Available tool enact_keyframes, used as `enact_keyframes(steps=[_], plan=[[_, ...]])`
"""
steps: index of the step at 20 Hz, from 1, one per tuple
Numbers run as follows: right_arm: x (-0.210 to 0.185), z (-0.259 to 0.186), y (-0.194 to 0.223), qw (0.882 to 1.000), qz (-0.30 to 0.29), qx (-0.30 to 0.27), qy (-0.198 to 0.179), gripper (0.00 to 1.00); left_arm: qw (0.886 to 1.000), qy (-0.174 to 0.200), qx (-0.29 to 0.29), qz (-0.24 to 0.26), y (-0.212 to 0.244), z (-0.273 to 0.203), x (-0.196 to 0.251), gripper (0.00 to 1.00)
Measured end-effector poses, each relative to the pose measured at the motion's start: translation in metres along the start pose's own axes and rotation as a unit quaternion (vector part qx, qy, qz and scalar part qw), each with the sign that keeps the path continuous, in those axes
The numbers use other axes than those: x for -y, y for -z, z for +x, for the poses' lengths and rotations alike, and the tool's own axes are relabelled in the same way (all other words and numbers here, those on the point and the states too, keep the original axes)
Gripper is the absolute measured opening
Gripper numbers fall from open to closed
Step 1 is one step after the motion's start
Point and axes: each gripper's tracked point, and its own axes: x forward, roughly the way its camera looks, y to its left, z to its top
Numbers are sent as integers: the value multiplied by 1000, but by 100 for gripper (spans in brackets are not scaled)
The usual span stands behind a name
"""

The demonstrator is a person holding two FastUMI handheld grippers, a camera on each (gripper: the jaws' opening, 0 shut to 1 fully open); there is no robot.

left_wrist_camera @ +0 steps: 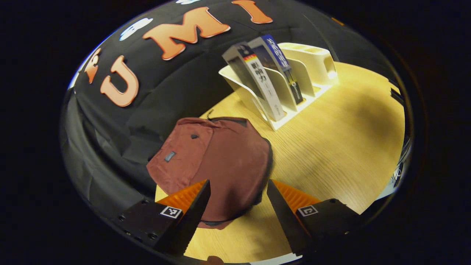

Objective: Open the schoolbag, grab two books from the bookshelf and put them into the schoolbag.

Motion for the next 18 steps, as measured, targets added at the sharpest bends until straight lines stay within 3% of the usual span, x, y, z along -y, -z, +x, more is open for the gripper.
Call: enact_keyframes(steps=[8, 18], plan=[[7, -4, 18, 1000, 6, -29, 7, 97, 998, -19, -31, 56, 26, 37, 2, 98], [-16, 5, 16, 999, 3, -38, -23, 97, 999, 2, -34, 19, 7, 30, -17, 95]])
